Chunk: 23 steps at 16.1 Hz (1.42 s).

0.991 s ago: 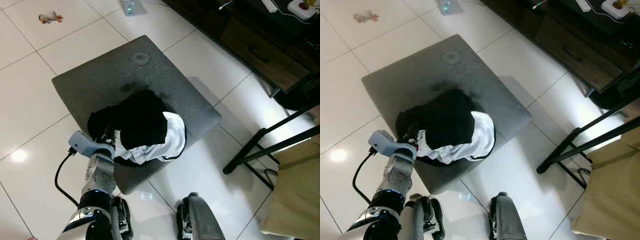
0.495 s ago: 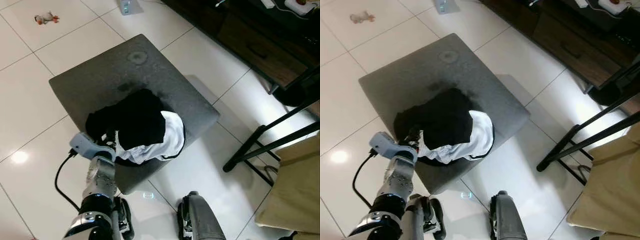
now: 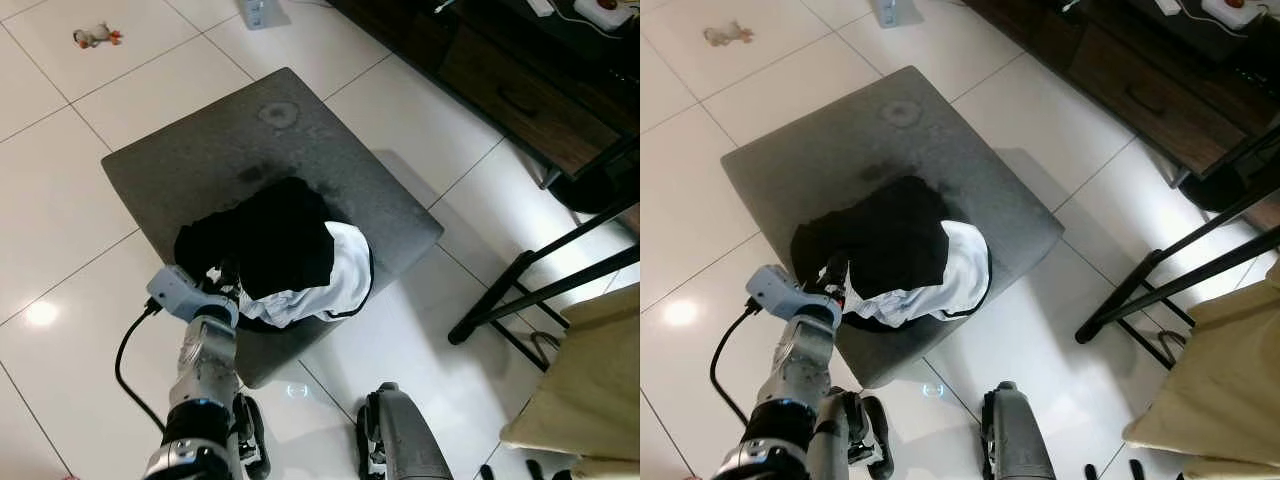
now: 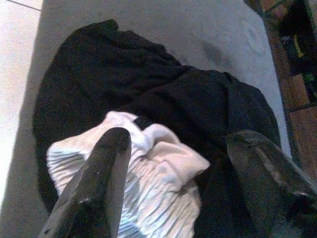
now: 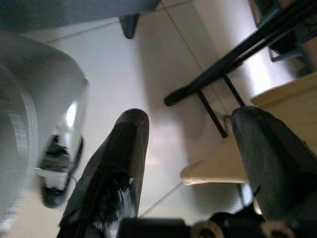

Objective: Hang hanger

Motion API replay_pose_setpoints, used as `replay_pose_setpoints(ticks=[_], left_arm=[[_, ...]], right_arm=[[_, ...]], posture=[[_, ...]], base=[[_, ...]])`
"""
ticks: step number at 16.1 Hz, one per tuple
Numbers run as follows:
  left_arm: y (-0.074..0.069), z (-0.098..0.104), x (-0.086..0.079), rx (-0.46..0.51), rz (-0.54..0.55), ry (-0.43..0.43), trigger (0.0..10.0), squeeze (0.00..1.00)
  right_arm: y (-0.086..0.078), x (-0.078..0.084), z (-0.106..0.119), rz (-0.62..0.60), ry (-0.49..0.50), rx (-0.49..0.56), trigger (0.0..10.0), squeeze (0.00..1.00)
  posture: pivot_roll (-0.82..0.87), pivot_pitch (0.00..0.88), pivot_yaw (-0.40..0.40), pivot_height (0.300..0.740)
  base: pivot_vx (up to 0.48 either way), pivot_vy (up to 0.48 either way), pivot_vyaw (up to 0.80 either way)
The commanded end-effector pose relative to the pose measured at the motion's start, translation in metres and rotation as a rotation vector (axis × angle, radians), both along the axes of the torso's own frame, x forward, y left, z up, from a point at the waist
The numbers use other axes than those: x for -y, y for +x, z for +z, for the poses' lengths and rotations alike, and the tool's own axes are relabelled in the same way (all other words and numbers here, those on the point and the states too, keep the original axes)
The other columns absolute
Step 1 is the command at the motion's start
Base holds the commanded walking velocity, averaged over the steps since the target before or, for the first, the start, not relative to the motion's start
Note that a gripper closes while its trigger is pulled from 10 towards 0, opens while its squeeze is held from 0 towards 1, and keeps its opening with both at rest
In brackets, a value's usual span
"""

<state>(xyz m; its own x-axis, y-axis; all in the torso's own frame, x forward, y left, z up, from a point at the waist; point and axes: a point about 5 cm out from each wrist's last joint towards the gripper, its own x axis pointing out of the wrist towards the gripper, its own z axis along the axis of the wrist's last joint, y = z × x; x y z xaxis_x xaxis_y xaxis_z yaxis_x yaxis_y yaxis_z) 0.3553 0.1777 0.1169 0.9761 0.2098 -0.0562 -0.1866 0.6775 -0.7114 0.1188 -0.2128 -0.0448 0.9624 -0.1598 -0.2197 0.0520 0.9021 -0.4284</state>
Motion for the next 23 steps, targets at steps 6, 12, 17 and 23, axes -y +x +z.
replay_pose_setpoints(ticks=[6, 12, 17, 23], left_arm=[[-0.010, -0.013, 0.007, -0.053, -0.025, 0.016, 10.0, 0.00], [-0.014, -0.012, 0.008, -0.044, -0.043, 0.063, 10.0, 0.00], [-0.022, -0.015, 0.008, -0.036, -0.066, 0.066, 10.0, 0.00], [-0.024, -0.025, 0.015, -0.048, -0.086, -0.064, 10.0, 0.00]], right_arm=[[0.121, 0.014, 0.089, 0.071, -0.611, 0.320, 10.0, 0.00], [0.120, -0.010, 0.054, 0.018, 0.116, -0.010, 10.0, 0.00], [0.128, -0.031, 0.050, -0.024, 0.539, -0.009, 10.0, 0.00], [0.136, -0.035, 0.064, 0.038, 0.607, 0.046, 10.0, 0.00]], posture=[[-0.17, 0.488, -0.092, 0.626], [-0.18, 0.487, -0.095, 0.626], [-0.16, 0.510, -0.092, 0.626], [-0.19, 0.538, -0.111, 0.626]], base=[[0.000, 0.000, 0.00], [0.000, 0.000, 0.00], [0.000, 0.000, 0.00], [0.000, 0.000, 0.00]])
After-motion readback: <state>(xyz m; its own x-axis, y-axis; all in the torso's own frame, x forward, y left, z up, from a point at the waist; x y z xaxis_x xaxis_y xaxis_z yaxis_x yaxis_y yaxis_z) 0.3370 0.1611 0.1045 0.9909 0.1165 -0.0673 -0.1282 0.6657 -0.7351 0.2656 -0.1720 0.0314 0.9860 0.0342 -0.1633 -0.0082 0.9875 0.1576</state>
